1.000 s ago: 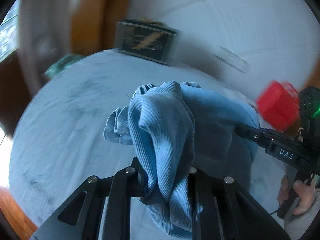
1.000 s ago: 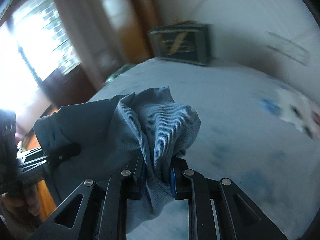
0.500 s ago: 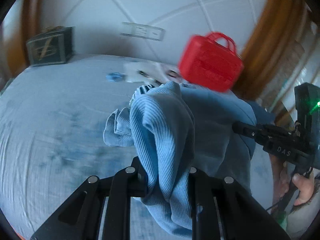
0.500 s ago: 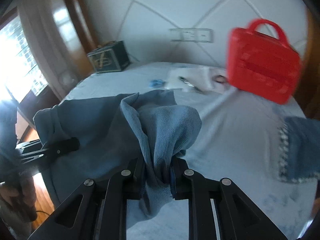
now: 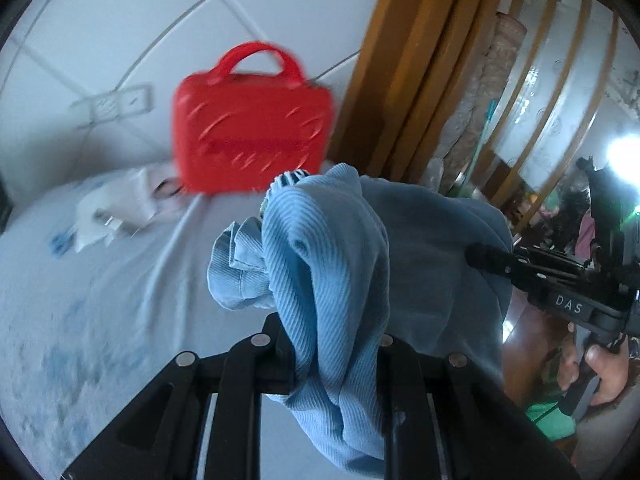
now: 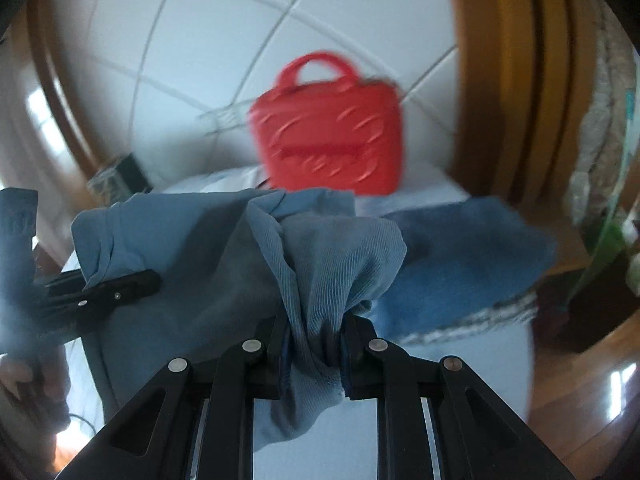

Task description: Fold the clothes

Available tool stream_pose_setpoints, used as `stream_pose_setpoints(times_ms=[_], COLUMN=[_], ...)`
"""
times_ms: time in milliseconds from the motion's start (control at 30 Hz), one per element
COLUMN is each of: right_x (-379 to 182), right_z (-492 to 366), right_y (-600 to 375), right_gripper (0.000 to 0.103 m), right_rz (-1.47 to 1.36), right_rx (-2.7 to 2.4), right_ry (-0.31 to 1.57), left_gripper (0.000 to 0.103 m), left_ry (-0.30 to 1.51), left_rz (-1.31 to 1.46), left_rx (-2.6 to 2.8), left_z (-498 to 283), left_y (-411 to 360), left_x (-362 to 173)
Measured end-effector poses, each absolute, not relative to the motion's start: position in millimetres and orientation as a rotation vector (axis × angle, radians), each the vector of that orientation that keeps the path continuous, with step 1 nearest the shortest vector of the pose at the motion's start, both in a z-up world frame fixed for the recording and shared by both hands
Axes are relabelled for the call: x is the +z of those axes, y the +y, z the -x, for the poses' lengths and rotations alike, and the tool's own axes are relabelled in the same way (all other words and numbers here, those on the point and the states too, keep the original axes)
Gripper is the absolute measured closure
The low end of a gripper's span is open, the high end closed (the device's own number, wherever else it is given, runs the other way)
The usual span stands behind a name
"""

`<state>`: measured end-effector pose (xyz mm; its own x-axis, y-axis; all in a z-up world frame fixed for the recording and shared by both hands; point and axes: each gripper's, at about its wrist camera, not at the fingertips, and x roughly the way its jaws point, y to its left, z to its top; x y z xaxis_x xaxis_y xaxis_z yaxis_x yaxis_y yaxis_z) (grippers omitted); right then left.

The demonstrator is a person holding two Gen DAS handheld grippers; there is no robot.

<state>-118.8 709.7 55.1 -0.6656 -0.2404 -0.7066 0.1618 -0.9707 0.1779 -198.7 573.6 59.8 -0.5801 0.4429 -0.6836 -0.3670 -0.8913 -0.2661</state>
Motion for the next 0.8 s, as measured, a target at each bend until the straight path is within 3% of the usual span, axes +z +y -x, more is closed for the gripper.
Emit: stream_pose_setpoints(times_ms=[200, 400, 467, 500, 533, 567, 600, 633, 700, 800], right_x=[77.0, 47.6, 21.9, 1.7, -23.9, -52.1, -74.7, -85.4, -94.0, -82.5], right_z=[199.7, 285.1, 305.2, 316.8, 326.3, 332.1, 335.9, 335.8, 333.0, 326.7], right_y=[815.0, 873.7, 882.8, 890.3, 899.1, 906.4, 913.3, 921.2, 939.9, 942.4], right_gripper=[0.085, 0.083, 0.079, 0.073, 0.070, 0.062, 0.055, 0.054, 0.051, 0.051], right_rz=[-1.141, -1.205, -1.243, -1.286, -1.347, -1.411, -1.452, -1.444, -1.393, -1.375], right_rx=[-2.605, -2.423, -2.371, -2.362, -2.353, -2.343, -2.335, -2.339, -2.353, -2.378], right_ry=[-0.048, 0.145, 0.182, 0.186, 0.162, 0.125, 0.081, 0.011, -0.162, -0.185], left_gripper=[0.086, 0.082, 0.072, 0.061, 0.044, 0.034, 0.013, 0.000, 0.000, 0.000], left_ry=[-0.287, -0.411, -0.323, -0.267, -0.220, -0.177, -0.148, -0.126, -0.080, 0.000], left_rz=[1.120, 1.283, 1.395, 1.453, 1.492, 1.520, 1.531, 1.532, 1.528, 1.493], left_rx=[2.497, 2.531, 2.535, 2.532, 2.538, 2.550, 2.564, 2.580, 2.588, 2.609], left_z=[246.6, 281.8, 293.3, 296.4, 298.4, 300.8, 302.2, 303.1, 303.8, 301.7], left_y=[658.3, 721.4, 742.5, 747.3, 748.7, 750.3, 750.1, 748.8, 748.8, 750.0], left_x=[58.9, 4.6, -30.0, -44.1, -54.5, -64.5, -68.9, -70.2, -62.6, -44.1])
